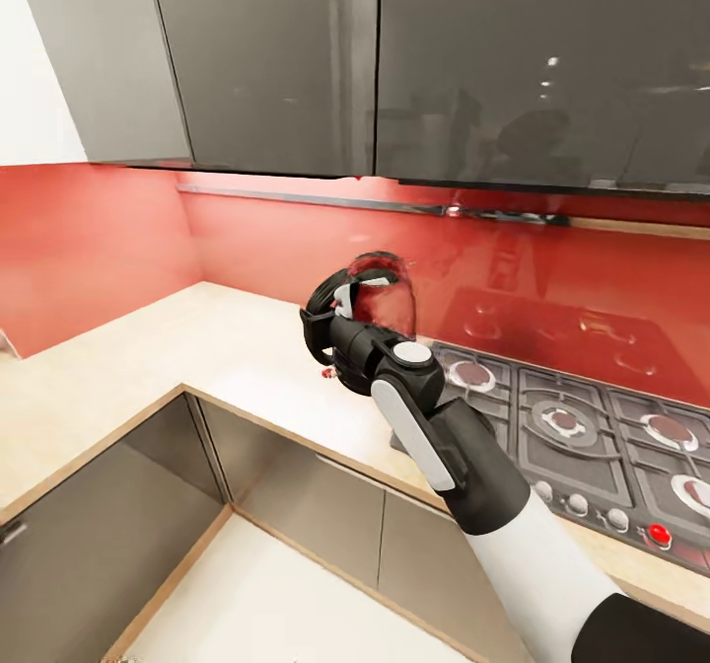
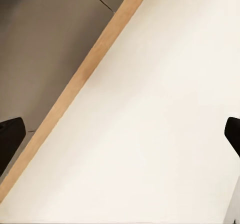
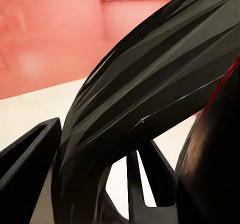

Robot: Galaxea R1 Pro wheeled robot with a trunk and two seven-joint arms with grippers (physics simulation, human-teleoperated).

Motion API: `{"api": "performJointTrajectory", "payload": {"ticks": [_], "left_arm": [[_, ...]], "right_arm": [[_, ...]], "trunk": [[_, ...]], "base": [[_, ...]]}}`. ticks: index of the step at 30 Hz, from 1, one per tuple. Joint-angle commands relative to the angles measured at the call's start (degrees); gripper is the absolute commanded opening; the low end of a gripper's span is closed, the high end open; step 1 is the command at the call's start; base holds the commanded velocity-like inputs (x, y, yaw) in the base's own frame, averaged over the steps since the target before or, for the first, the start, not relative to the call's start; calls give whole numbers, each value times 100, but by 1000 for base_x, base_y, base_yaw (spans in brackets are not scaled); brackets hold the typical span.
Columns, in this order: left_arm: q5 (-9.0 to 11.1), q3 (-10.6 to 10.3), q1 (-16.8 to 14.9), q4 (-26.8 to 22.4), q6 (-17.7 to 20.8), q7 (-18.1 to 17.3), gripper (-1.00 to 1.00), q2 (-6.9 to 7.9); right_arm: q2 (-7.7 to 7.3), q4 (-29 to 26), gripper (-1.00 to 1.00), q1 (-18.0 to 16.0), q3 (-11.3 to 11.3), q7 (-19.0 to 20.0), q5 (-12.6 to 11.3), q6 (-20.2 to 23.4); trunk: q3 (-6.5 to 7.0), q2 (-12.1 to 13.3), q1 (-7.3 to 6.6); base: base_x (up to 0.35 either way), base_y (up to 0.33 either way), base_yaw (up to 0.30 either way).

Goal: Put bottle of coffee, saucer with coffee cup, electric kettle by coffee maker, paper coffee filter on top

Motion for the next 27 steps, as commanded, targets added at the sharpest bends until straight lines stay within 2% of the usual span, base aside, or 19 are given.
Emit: {"api": "performJointTrajectory", "payload": {"ticks": [1, 27], "left_arm": [[50, -48, -6, 4, -17, 13, 100, 2], [50, -42, -6, 4, -17, 13, 100, -1]], "right_arm": [[-1, -8, -100, -8, 5, -58, -51, 16], [-10, -8, -100, -8, 1, -58, -43, 1]], "trunk": [[-14, -13, 3], [-36, -13, 3]], "base": [[0, 0, 277], [0, 0, 277]]}}
